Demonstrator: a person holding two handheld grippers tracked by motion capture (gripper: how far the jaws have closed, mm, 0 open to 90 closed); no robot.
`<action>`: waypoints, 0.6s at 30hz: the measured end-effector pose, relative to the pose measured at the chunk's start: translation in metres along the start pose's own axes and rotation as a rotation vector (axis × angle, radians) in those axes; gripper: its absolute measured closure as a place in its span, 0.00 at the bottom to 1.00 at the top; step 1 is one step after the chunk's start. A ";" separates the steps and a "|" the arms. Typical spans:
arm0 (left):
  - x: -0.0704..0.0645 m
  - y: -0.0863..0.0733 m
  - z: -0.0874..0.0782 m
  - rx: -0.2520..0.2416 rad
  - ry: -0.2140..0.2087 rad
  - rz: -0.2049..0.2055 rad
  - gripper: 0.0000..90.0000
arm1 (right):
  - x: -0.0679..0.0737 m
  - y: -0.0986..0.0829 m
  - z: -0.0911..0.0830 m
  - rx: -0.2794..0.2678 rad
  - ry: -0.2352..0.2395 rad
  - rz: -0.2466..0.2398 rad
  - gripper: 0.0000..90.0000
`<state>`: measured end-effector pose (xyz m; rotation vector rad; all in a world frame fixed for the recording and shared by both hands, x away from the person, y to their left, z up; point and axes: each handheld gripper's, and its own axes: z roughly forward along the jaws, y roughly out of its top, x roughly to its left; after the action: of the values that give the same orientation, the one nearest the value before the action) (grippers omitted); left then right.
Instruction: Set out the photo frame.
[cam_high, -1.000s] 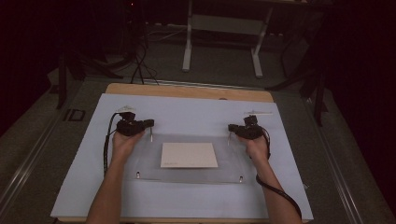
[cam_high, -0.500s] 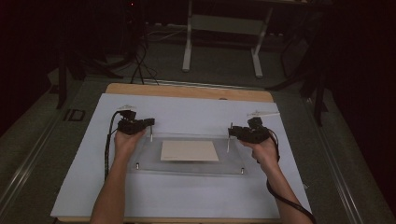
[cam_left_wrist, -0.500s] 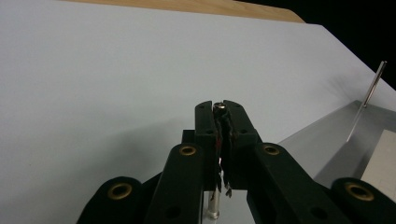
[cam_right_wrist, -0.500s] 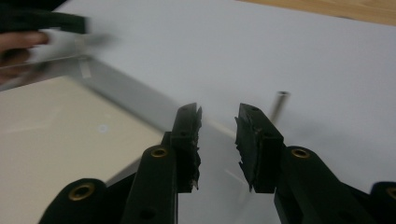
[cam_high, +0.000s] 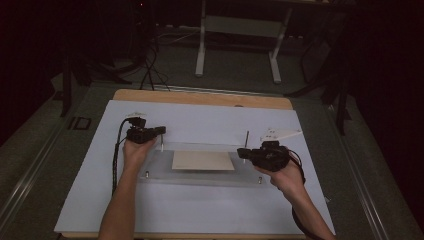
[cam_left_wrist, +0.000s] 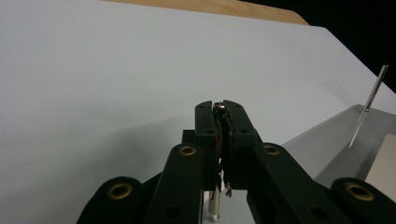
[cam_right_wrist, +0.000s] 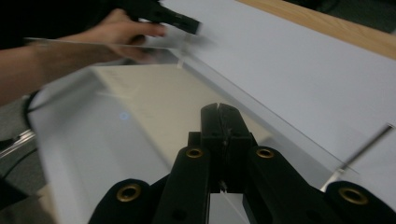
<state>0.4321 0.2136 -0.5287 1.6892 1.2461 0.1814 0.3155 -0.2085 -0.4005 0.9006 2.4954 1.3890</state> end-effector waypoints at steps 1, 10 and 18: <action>0.000 0.000 0.000 -0.001 0.002 -0.005 0.96 | 0.006 0.000 -0.002 -0.003 0.011 -0.007 1.00; 0.001 0.002 0.002 0.011 0.003 -0.023 0.96 | 0.053 -0.015 -0.001 -0.005 0.087 -0.089 1.00; 0.001 0.003 0.003 0.014 0.003 -0.034 0.96 | 0.071 -0.029 0.018 0.018 0.086 -0.132 1.00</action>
<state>0.4364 0.2128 -0.5285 1.6792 1.2804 0.1545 0.2529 -0.1664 -0.4236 0.6780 2.5818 1.3933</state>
